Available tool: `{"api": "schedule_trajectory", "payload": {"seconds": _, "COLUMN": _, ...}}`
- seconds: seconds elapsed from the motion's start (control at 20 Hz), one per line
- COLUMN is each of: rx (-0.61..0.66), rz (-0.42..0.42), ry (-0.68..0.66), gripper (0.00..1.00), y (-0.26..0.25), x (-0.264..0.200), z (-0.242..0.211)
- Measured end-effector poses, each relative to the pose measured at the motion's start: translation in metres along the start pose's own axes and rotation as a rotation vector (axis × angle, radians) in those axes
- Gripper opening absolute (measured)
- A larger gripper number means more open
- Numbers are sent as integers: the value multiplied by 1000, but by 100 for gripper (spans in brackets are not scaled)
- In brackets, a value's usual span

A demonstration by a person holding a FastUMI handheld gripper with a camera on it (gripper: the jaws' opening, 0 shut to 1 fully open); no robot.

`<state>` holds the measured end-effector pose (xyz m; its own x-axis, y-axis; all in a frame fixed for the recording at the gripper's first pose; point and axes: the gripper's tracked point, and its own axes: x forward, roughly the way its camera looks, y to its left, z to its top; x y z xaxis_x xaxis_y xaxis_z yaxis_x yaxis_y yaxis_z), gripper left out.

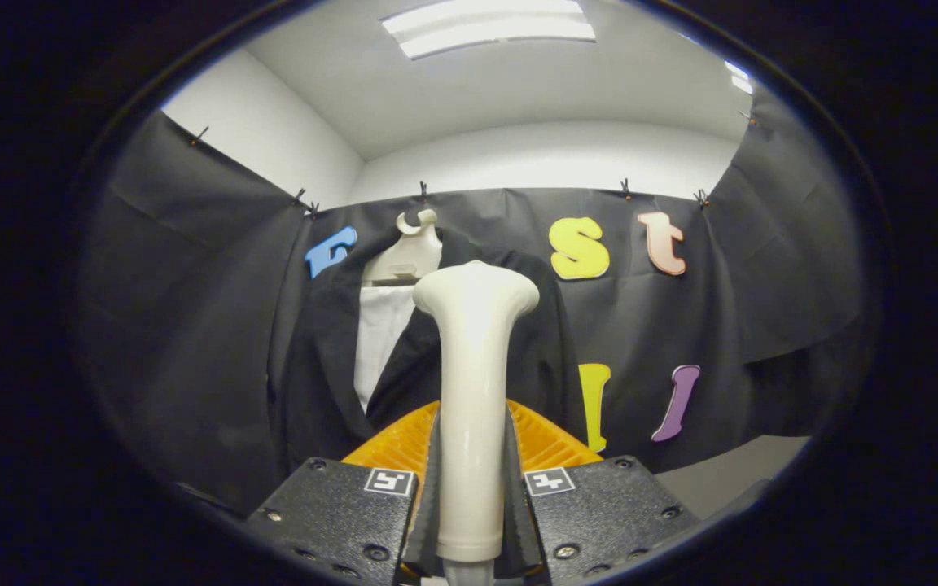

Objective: Iron the clothes twice with a garment steamer, once on the left side and once on the right side.

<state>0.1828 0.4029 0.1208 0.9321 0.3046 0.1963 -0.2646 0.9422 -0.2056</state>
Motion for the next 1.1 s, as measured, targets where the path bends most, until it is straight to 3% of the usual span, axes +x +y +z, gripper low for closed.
{"api": "schedule_trajectory", "payload": {"seconds": 1.1, "rx": -46, "rz": 24, "ry": 362, "gripper": 36, "y": 15, "x": -55, "z": -147}}
